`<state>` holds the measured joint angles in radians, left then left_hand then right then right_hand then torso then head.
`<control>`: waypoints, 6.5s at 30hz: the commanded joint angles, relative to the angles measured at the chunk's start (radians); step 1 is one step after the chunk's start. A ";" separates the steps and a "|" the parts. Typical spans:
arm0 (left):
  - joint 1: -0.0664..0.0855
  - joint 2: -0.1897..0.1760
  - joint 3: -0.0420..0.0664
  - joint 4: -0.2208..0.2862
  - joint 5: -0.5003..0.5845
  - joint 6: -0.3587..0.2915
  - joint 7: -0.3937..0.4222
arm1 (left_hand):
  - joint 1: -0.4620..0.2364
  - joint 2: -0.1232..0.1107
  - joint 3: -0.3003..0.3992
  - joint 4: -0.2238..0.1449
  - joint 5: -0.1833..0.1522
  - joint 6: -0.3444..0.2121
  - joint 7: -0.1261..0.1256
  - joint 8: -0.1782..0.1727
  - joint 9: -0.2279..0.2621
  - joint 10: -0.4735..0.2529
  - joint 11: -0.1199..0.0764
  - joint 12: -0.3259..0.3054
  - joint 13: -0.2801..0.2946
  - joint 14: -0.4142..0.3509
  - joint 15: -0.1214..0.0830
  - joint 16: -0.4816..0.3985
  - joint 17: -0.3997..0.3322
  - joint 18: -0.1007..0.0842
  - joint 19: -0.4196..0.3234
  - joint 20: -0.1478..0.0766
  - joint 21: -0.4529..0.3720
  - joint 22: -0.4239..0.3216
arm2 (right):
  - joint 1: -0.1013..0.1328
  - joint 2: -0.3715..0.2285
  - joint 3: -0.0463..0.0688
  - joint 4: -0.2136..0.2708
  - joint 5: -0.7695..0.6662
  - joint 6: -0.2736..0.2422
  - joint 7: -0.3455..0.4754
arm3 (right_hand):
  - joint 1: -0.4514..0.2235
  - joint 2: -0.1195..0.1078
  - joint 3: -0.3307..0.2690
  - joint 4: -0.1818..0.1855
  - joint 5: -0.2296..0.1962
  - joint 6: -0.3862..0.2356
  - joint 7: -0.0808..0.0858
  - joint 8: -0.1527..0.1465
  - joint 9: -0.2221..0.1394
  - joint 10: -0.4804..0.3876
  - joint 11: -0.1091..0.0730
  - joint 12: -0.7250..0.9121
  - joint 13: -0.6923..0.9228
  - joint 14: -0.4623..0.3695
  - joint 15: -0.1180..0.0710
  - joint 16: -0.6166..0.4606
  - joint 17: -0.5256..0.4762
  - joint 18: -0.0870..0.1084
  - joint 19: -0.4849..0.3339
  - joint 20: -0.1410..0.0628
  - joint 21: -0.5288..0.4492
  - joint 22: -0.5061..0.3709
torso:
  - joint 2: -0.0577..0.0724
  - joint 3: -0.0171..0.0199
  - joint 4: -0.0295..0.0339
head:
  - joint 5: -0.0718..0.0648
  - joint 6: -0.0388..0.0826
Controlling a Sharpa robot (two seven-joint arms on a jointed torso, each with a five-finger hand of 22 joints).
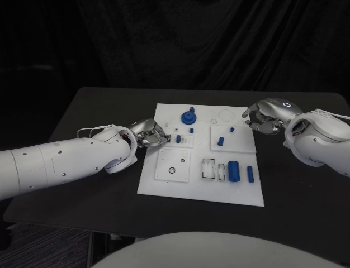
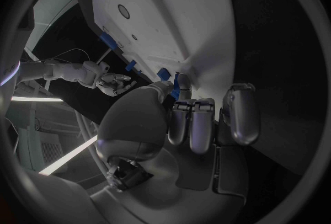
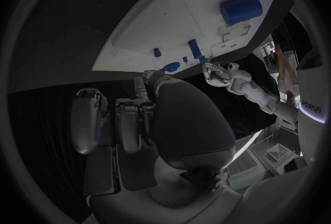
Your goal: Assemble the parts on the task board
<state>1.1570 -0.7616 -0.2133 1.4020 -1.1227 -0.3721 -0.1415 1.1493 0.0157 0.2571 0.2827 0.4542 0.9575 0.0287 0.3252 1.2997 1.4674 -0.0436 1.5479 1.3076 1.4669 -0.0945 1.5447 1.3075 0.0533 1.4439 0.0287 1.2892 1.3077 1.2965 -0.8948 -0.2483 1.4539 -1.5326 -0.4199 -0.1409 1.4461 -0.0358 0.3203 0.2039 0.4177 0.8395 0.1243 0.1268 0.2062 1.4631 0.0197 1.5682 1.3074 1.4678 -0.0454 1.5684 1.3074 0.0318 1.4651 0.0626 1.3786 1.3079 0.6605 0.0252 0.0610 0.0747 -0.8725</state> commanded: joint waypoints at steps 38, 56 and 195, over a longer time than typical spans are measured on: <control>-0.015 -0.004 0.001 -0.008 0.002 0.024 0.000 | -0.310 0.060 -0.311 0.011 -0.379 0.004 0.019 -0.027 -0.074 0.083 0.022 -0.005 0.247 0.082 0.022 -0.007 0.211 0.011 -0.008 0.012 -0.012 0.178 | -0.003 0.001 0.001 -0.001 -0.003 0.015 -0.020 | -0.004 -0.003 0.008 -0.003 0.006 0.005 -0.002 -0.007 -0.002 0.108 0.003 0.003 0.263 0.103 0.003 0.002 0.263 0.019 0.007 0.005 -0.005 0.193 | 0.000 -0.0001 0.0002 | 0.001 0.000; -0.016 -0.013 0.001 -0.005 0.002 -0.131 0.117 | -0.380 0.230 -0.454 0.009 -0.395 0.020 0.009 0.021 -0.054 0.103 0.015 0.023 0.263 0.097 0.016 0.016 0.247 0.005 0.010 0.007 0.021 0.187 | -0.003 -0.003 0.001 -0.001 -0.003 0.016 -0.020 | -0.006 -0.004 0.010 -0.004 0.005 0.005 -0.001 -0.007 -0.003 0.108 0.004 0.003 0.263 0.103 0.003 0.002 0.263 0.019 0.007 0.004 -0.007 0.193 | 0.000 -0.0004 -0.0001 | 0.003 0.000; 0.064 0.354 0.002 -0.394 -0.612 0.074 0.307 | 0.364 -0.070 -0.004 -0.126 -0.212 0.000 -0.028 -0.231 -0.935 -0.571 0.045 -1.068 -0.818 -0.072 0.034 -0.192 -0.149 0.021 -0.049 0.036 -0.071 0.166 | -0.002 -0.039 0.001 0.027 0.012 -0.043 0.006 | -0.020 -0.014 0.014 -0.006 0.006 0.018 -0.001 -0.002 -0.007 0.108 0.004 0.003 0.263 0.103 0.003 0.002 0.263 0.019 0.008 0.004 -0.009 0.193 | 0.002 -0.0012 -0.0067 | -0.012 0.000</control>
<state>1.2256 -0.4072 -0.2107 1.0094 -1.7342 -0.2937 0.1698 1.5085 -0.0584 0.2529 0.1623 0.2388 0.9474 0.0001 0.0902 0.3631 0.8949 0.0020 0.4763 0.4880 1.3977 -0.0534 1.3552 1.1597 0.0919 1.3906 0.0644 1.2197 1.3075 1.2955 -0.9329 -0.2482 1.4794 -1.5181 -0.4709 -0.1194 1.4330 -0.0489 0.3270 0.1972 0.4176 0.8535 0.1242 0.1268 0.2004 1.4631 0.0197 1.5682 1.3074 1.4678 -0.0454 1.5684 1.3074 0.0318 1.4651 0.0626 1.3746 1.3078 0.6631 0.0245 0.0533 0.0627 -0.8725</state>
